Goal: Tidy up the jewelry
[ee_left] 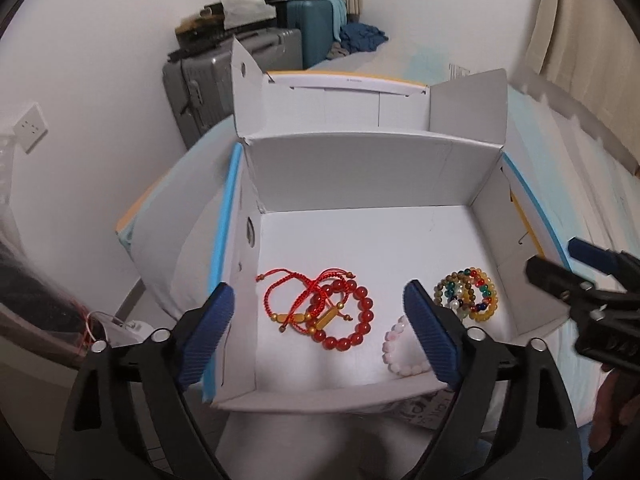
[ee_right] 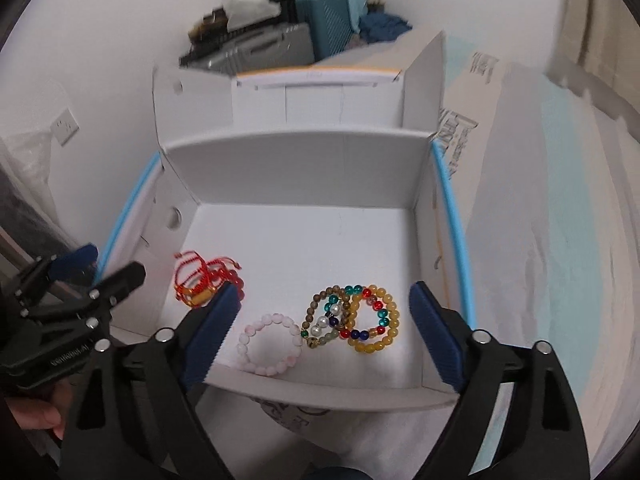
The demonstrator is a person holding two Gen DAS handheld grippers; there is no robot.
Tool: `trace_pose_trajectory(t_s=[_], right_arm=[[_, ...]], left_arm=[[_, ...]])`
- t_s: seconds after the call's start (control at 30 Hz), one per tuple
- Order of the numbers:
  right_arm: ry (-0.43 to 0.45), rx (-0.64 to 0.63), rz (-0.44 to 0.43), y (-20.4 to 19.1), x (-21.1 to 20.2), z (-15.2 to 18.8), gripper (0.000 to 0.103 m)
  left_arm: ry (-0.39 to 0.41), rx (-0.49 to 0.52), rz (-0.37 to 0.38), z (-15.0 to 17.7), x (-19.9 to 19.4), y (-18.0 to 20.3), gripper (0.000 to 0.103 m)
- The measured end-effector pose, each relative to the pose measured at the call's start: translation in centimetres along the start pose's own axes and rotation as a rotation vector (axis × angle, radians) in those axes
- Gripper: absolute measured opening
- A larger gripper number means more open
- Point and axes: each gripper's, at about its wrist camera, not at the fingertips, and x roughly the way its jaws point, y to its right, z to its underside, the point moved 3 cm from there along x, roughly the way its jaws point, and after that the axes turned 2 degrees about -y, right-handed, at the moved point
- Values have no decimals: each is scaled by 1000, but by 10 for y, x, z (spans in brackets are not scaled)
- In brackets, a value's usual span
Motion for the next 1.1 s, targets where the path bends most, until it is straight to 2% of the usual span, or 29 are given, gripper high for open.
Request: trace_pose_trajectory(t_s=[0.13, 0.27, 0.43, 0.7, 1.1], right_arm=[[51, 6, 7, 1, -25, 9, 92], [95, 10, 25, 0, -47, 22, 96], [111, -1, 49, -4, -62, 48, 96], [91, 23, 59, -2, -59, 85, 96], [121, 27, 95, -6, -60, 97, 96]], left_arm=[[27, -11, -4, 10, -18, -1, 97], [45, -34, 1, 24, -34, -3, 97], [54, -28, 4, 42, -44, 0, 97], [43, -2, 9, 65, -48, 7, 97], [32, 2, -2, 85, -48, 8, 97]])
